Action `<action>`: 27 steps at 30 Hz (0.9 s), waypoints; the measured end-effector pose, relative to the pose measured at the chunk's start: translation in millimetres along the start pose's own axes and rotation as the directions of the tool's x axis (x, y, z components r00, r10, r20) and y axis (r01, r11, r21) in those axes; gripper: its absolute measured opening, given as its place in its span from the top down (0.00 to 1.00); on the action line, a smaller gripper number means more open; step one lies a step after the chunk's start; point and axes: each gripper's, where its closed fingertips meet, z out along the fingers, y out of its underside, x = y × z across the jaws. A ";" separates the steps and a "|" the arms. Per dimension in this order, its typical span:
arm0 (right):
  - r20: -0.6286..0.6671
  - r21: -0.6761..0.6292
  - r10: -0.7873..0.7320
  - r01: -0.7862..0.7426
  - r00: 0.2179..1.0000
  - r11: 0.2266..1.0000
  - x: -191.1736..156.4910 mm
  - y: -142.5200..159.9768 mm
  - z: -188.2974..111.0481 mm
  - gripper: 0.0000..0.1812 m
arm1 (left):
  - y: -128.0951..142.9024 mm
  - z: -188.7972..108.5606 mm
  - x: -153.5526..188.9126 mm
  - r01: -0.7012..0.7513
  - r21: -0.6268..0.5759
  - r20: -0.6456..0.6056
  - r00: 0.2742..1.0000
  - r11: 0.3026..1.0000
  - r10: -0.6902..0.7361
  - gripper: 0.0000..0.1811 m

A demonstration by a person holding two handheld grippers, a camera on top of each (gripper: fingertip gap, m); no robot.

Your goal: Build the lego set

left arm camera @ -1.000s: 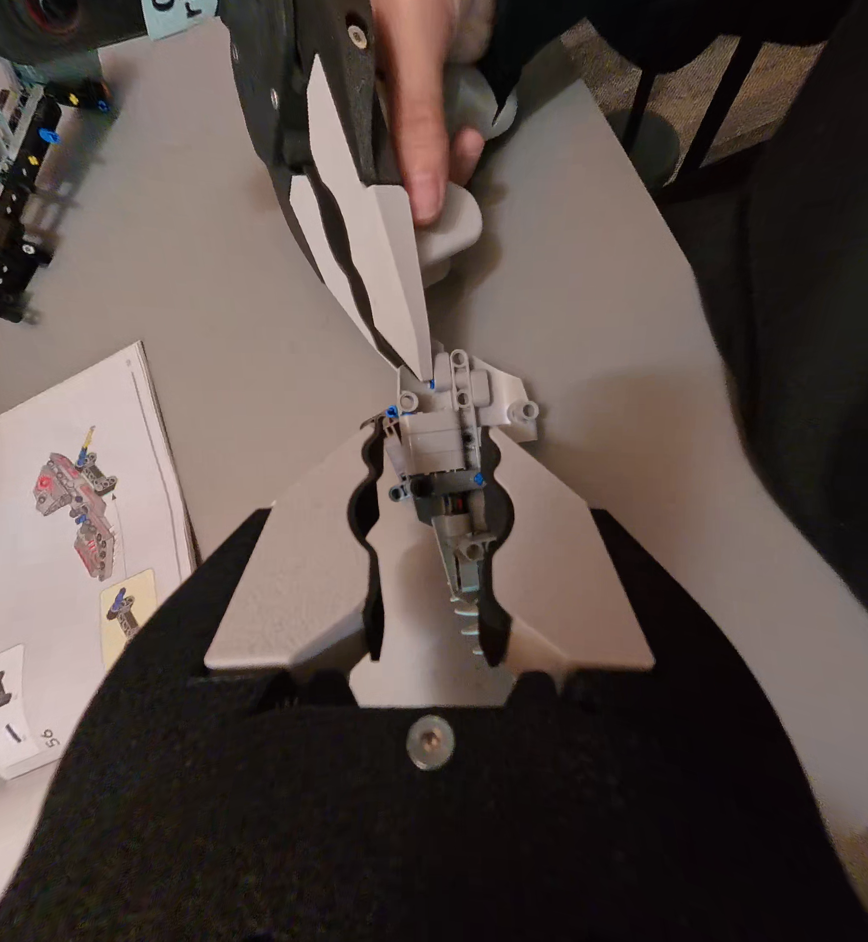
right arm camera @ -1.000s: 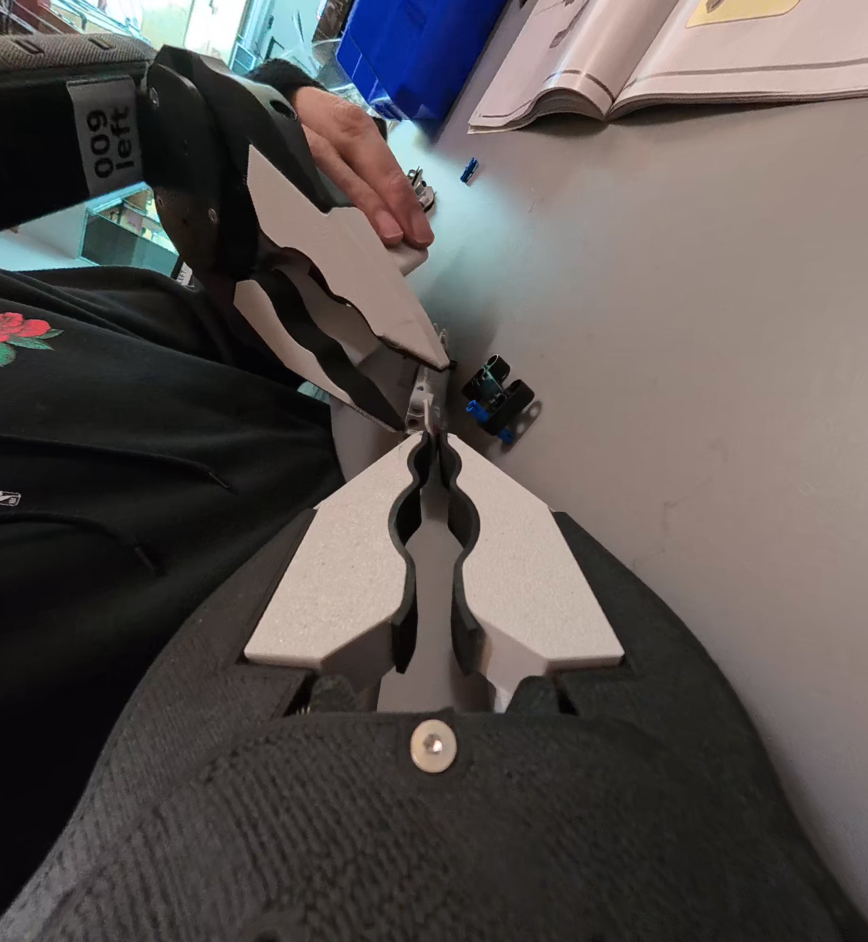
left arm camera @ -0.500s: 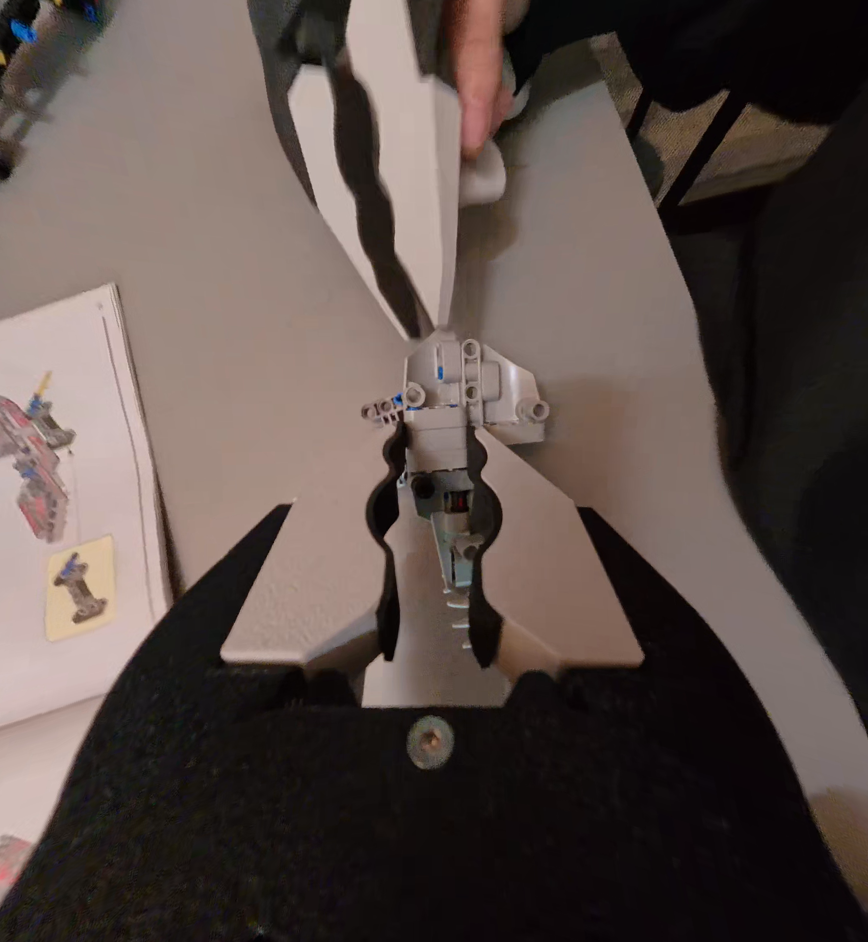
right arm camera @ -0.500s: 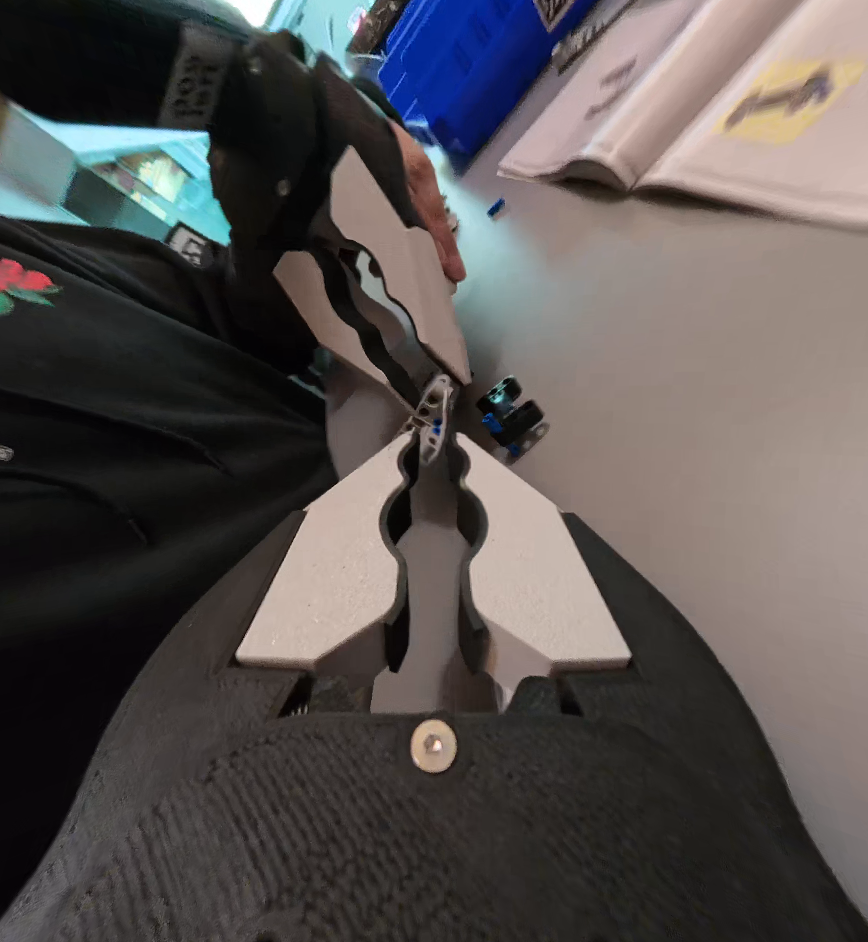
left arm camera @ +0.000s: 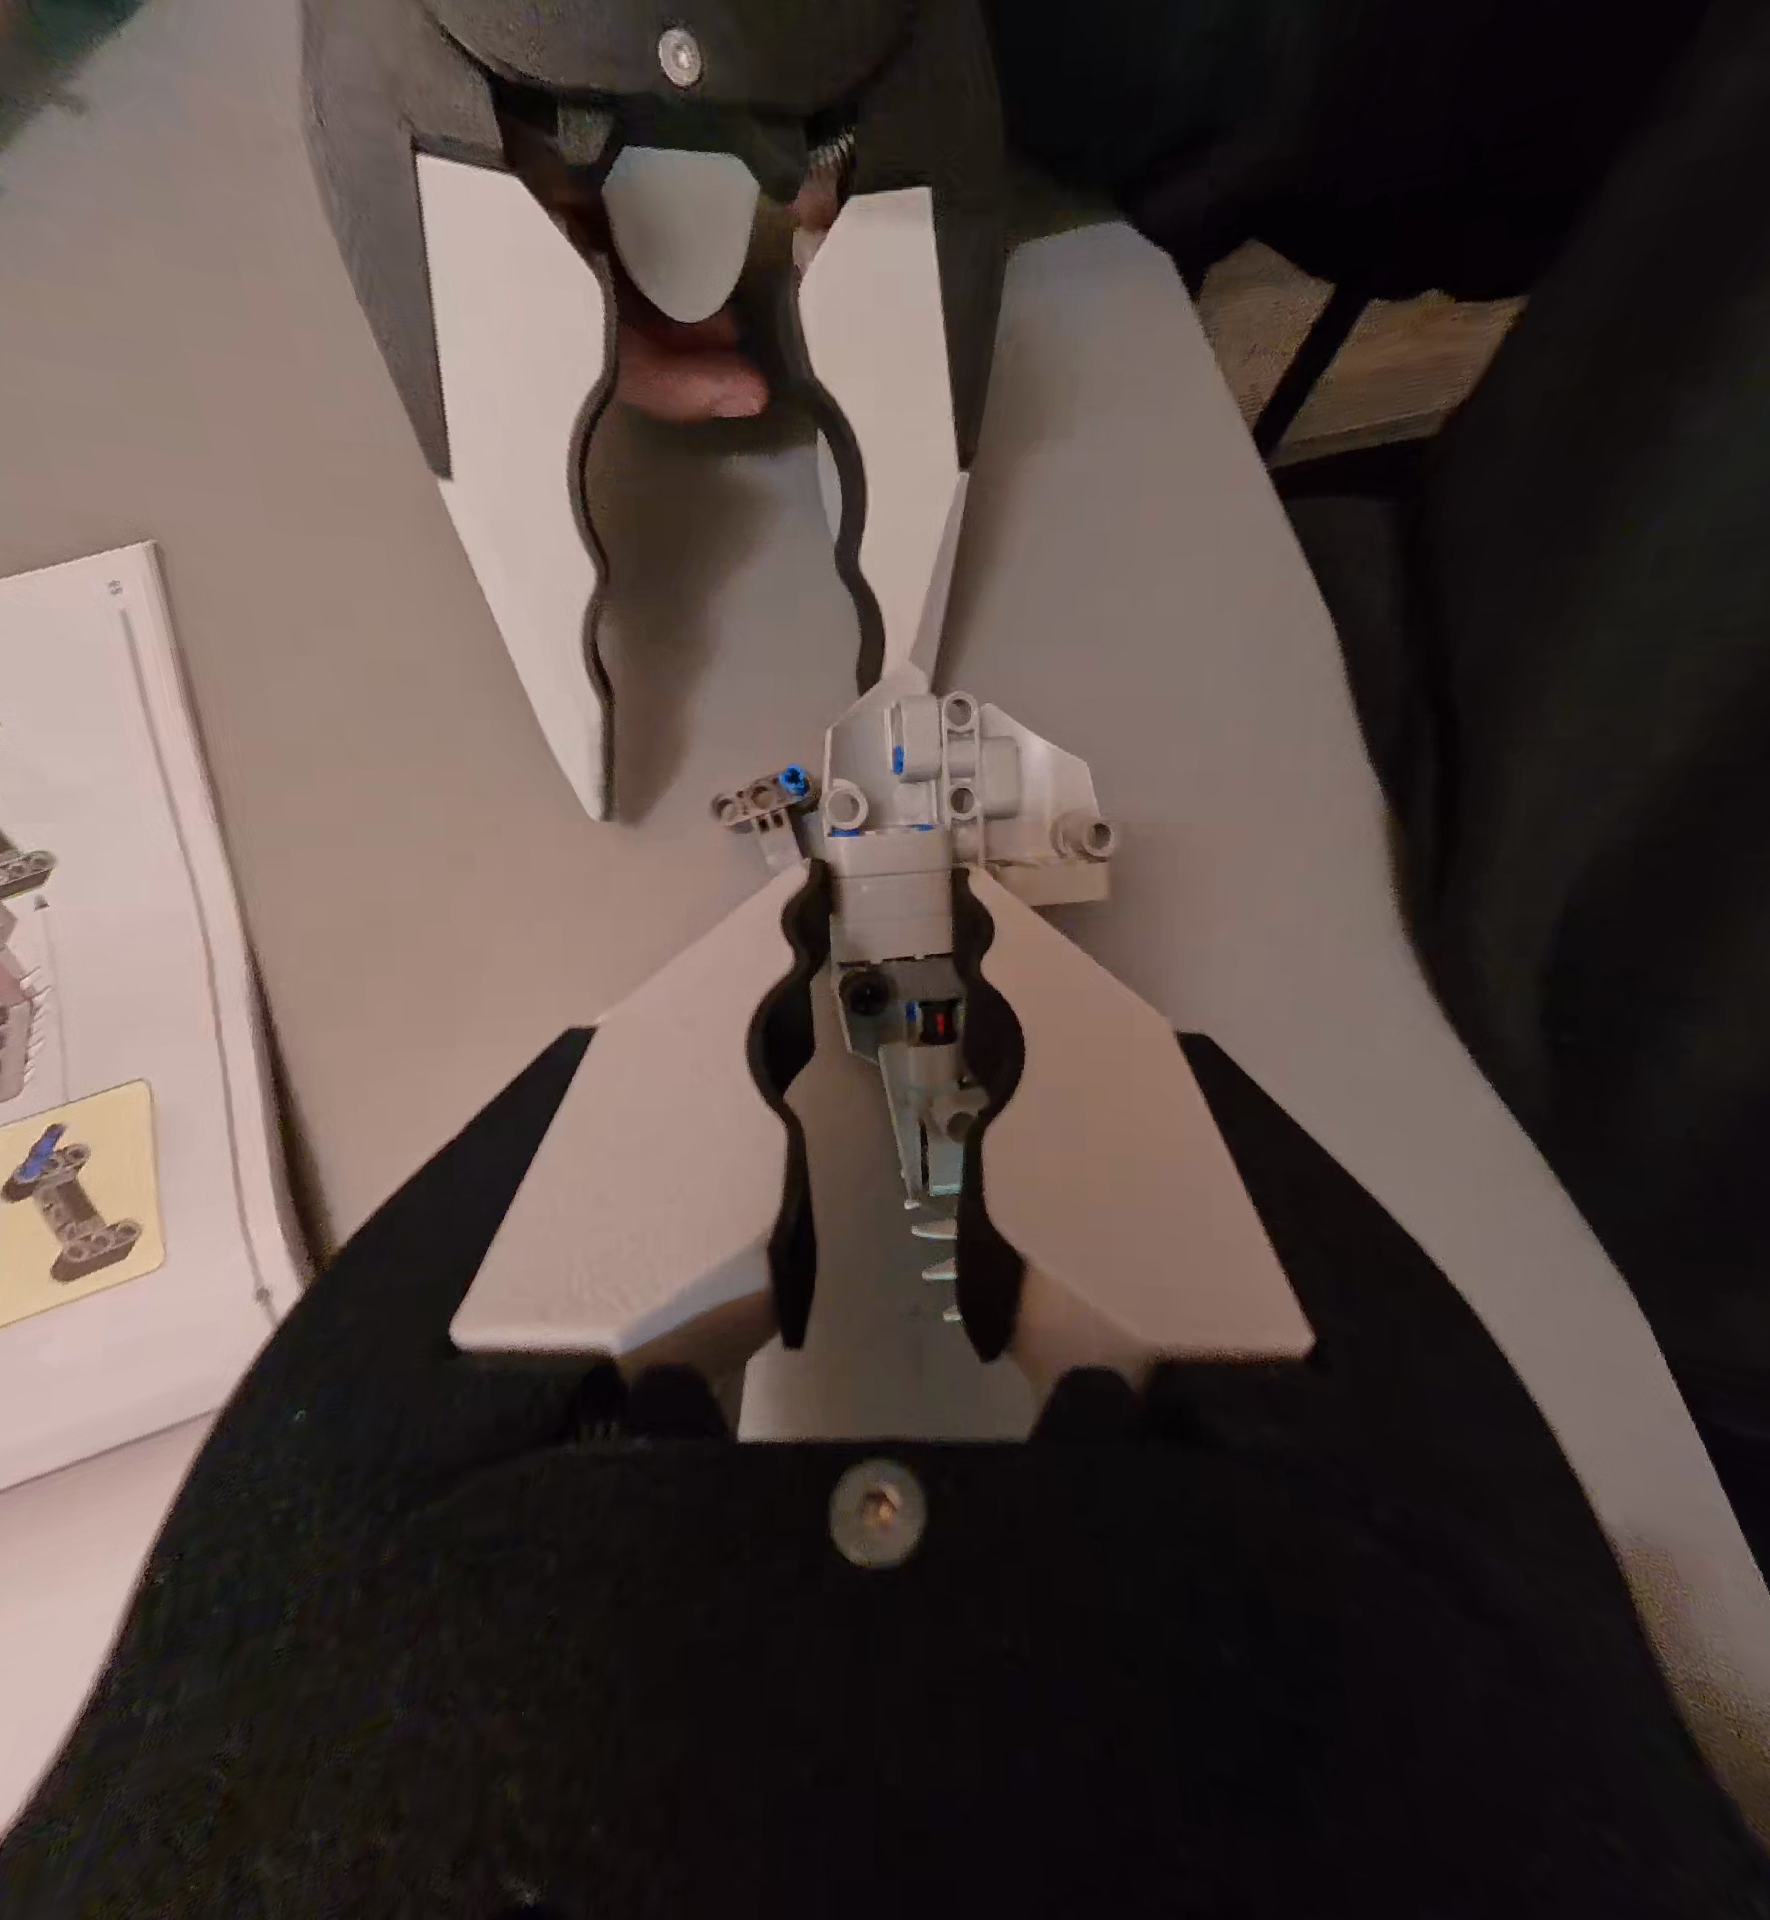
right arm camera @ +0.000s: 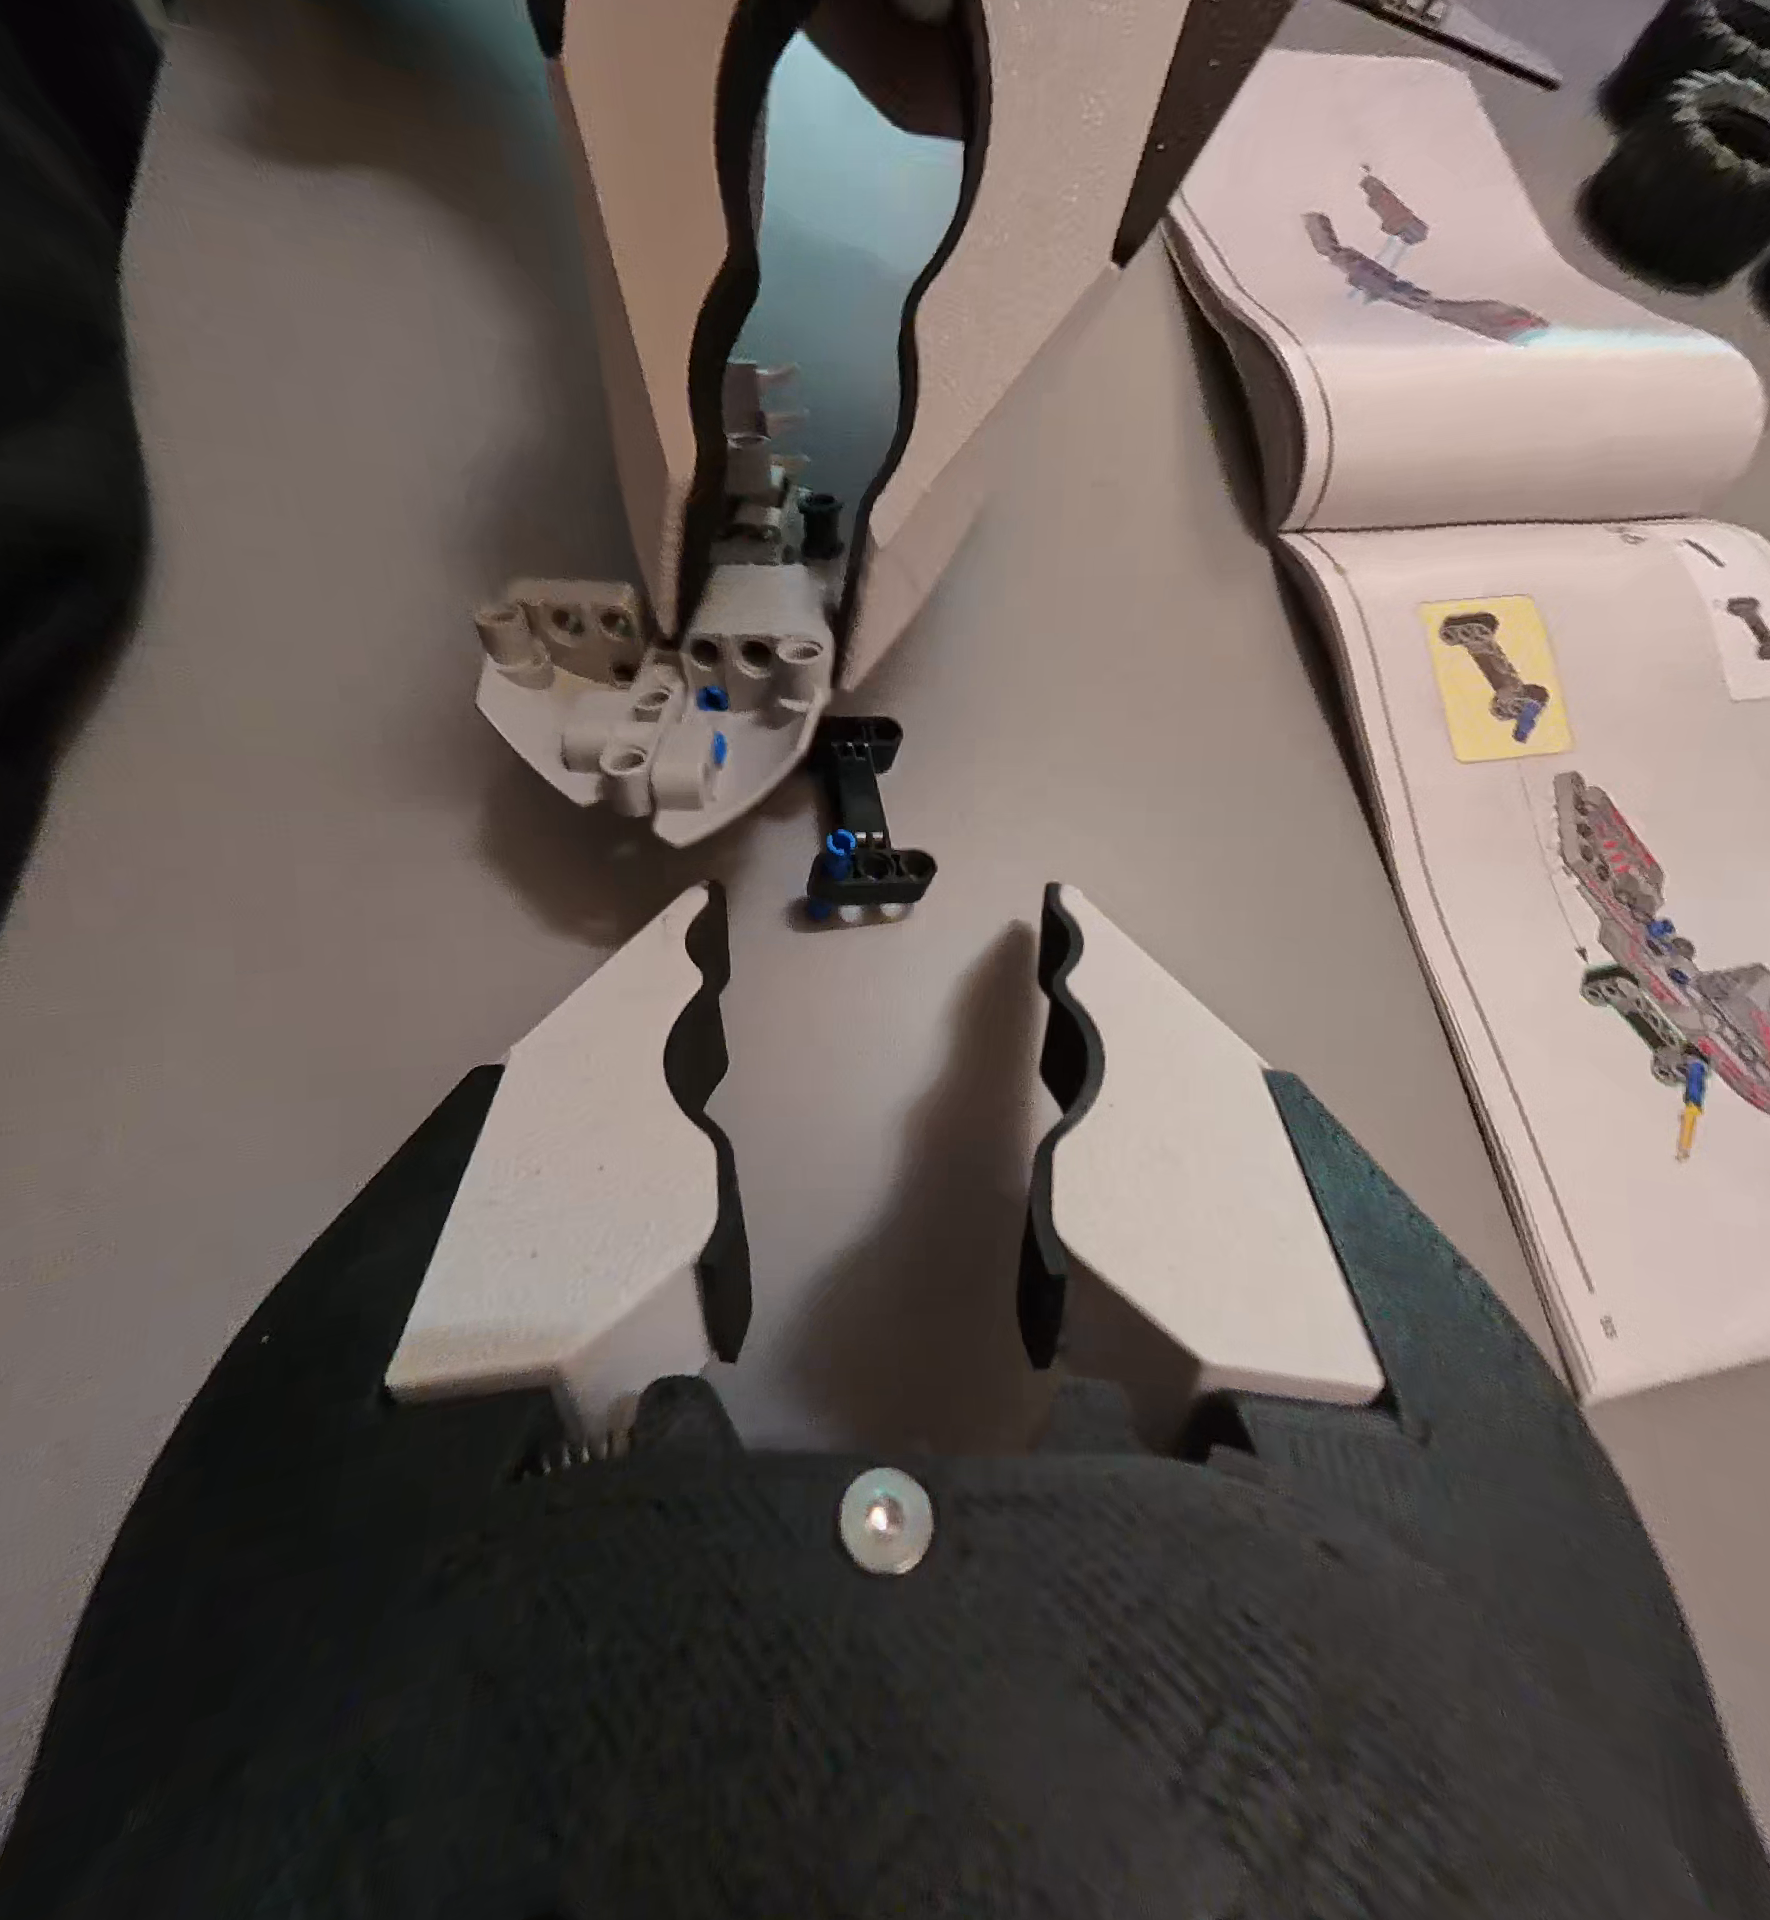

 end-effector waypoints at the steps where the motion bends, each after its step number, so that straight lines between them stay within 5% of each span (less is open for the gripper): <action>1: 0.021 -0.006 -0.002 0.003 1.000 1.000 -1.3 0.0 1.7 0.69 | 0.2 -0.7 -2.9 -0.001 -0.009 0.029 1.000 1.000 0.002 0.89; 7: 0.086 -0.014 0.006 -0.005 0.996 1.000 -6.4 -1.5 5.8 0.87 | -1.4 0.1 -1.6 0.014 -0.021 0.068 0.998 1.000 -0.012 0.89; 17: 0.087 -0.010 -0.011 0.012 0.996 1.000 -8.7 -1.6 5.9 0.87 | -0.8 8.3 3.3 0.071 -0.053 0.071 0.995 0.996 -0.067 0.89; 27: 0.066 -0.001 -0.055 0.055 0.996 0.998 -10.7 -2.2 5.6 0.87 | -4.1 7.4 1.9 0.050 0.048 0.064 0.997 0.998 -0.053 0.89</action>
